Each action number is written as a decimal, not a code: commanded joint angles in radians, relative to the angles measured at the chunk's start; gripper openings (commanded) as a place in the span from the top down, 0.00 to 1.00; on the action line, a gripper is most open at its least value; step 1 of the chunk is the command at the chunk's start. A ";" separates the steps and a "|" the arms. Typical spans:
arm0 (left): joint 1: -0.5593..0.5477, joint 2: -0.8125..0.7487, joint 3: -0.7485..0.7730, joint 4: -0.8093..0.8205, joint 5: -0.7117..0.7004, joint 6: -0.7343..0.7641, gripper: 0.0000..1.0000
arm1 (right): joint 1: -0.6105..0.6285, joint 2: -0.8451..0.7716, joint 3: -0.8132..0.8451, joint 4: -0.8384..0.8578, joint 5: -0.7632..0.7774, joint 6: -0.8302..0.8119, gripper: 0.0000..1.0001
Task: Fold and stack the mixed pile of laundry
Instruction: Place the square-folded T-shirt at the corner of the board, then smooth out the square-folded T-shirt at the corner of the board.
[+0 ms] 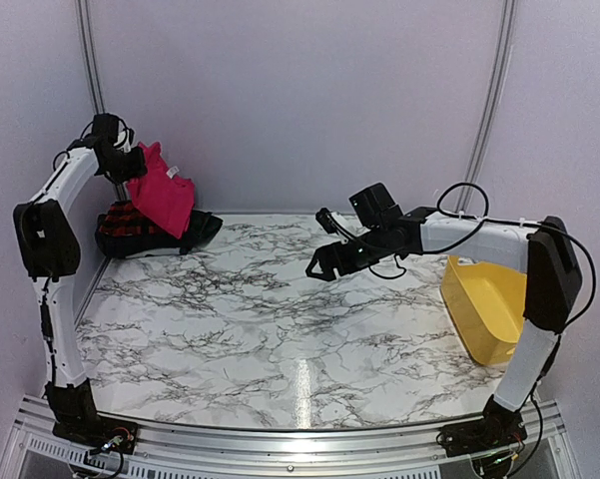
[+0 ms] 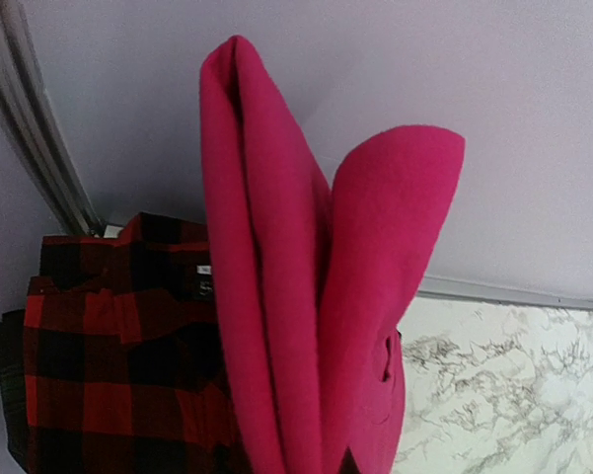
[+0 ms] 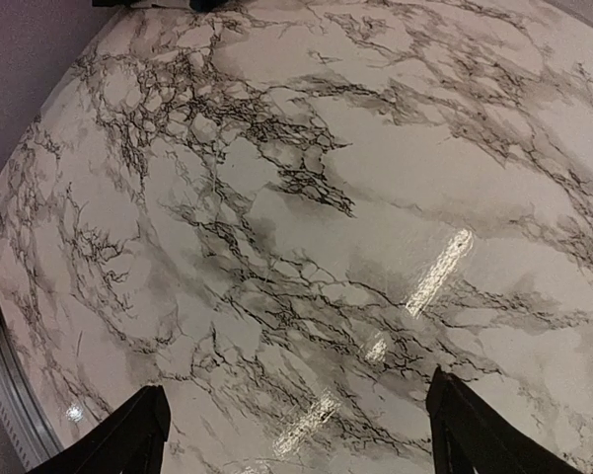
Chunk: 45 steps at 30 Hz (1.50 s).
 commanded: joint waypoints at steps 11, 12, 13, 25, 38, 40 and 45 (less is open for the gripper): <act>0.167 0.280 0.059 0.288 0.011 -0.143 0.95 | -0.006 0.060 0.102 -0.082 0.033 -0.041 0.13; 0.169 0.283 0.051 0.288 -0.004 -0.142 0.86 | -0.007 0.061 0.104 -0.087 0.036 -0.044 0.13; 0.171 0.279 0.030 0.288 -0.026 -0.142 0.73 | -0.007 0.063 0.109 -0.092 0.039 -0.047 0.13; 0.171 0.028 -0.134 0.159 -0.364 -0.017 0.01 | -0.043 0.067 0.124 -0.091 0.016 -0.053 0.12; 0.105 -0.146 -0.403 0.239 0.018 -0.003 0.01 | -0.144 -0.015 0.041 -0.044 -0.062 -0.043 0.11; 0.087 -0.125 -0.418 0.239 -0.001 -0.023 0.01 | -0.157 -0.025 0.028 -0.041 -0.077 -0.042 0.11; 0.093 -0.075 -0.465 0.235 -0.101 -0.080 0.01 | -0.187 -0.062 -0.021 -0.033 -0.101 -0.037 0.11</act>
